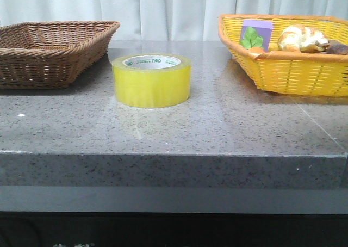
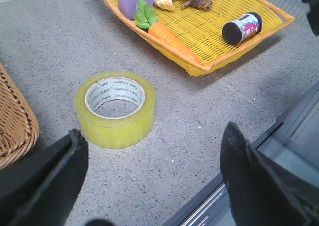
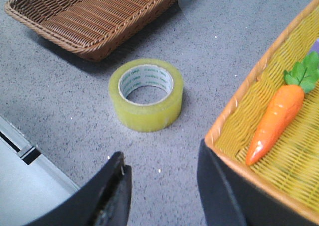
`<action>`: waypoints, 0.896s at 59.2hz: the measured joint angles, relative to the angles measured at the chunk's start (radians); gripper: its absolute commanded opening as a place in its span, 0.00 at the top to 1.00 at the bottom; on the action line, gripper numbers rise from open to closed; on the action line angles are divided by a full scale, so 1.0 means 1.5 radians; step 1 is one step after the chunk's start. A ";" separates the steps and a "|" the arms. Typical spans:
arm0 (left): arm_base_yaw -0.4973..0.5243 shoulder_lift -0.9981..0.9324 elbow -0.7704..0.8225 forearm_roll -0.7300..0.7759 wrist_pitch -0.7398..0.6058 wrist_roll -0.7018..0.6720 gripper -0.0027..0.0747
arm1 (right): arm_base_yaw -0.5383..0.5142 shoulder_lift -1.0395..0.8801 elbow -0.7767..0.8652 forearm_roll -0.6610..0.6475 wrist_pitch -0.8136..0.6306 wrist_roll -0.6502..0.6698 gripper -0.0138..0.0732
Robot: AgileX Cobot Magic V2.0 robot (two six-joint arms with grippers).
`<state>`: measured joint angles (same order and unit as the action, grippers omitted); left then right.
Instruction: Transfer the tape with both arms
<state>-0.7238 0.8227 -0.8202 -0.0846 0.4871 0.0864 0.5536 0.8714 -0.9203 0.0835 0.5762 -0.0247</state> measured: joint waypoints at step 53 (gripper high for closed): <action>0.000 0.212 -0.230 0.073 0.245 0.003 0.26 | 0.000 -0.070 0.064 0.000 -0.024 0.001 0.44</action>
<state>-0.7238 1.1412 -1.1647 0.0256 0.8548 0.0909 0.5536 0.7664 -0.8242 0.0835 0.5409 -0.0237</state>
